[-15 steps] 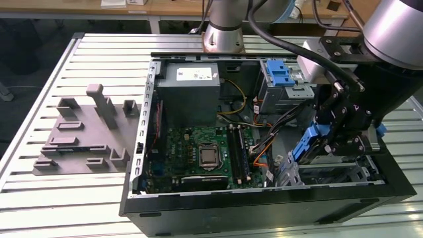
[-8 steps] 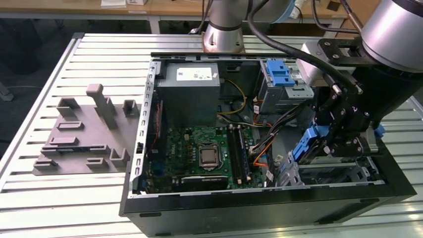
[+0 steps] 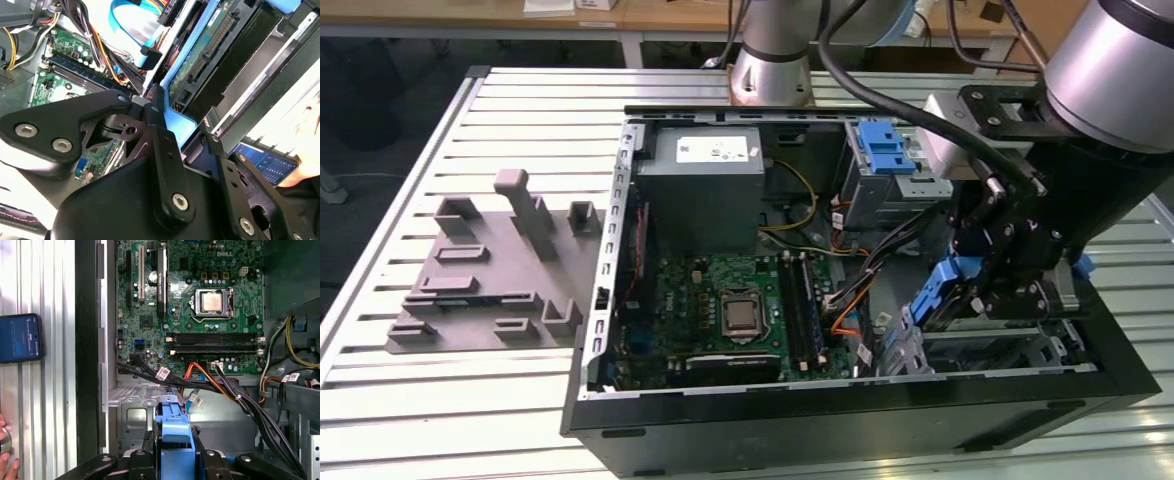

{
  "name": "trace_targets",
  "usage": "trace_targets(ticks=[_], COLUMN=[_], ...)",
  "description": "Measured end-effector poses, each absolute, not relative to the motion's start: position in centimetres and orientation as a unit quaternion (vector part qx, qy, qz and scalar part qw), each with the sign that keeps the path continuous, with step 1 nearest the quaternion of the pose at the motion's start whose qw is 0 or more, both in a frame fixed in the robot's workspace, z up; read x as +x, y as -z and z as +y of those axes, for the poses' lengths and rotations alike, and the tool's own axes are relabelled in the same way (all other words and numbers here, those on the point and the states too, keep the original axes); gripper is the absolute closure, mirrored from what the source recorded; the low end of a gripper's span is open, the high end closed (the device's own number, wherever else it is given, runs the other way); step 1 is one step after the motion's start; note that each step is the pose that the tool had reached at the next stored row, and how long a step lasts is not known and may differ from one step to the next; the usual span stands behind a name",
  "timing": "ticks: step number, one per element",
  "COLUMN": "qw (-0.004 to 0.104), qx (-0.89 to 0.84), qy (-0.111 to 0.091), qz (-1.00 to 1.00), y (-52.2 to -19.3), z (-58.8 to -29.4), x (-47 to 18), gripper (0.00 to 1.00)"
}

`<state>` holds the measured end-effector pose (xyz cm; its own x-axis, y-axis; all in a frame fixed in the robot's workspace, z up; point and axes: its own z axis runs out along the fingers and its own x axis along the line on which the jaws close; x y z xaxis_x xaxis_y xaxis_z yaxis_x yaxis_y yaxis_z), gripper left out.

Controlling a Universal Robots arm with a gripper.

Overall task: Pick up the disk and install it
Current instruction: 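Insert the disk into the insertion slot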

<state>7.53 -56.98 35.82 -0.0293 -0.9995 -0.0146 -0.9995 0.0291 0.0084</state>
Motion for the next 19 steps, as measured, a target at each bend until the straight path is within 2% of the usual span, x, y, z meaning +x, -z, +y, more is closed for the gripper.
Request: trace_targets(ticks=[19], qw=[0.002], qx=[-0.697], qy=[-0.008], qz=[0.717], y=[-35.39], z=[-56.98], x=[7.53], gripper=[0.64])
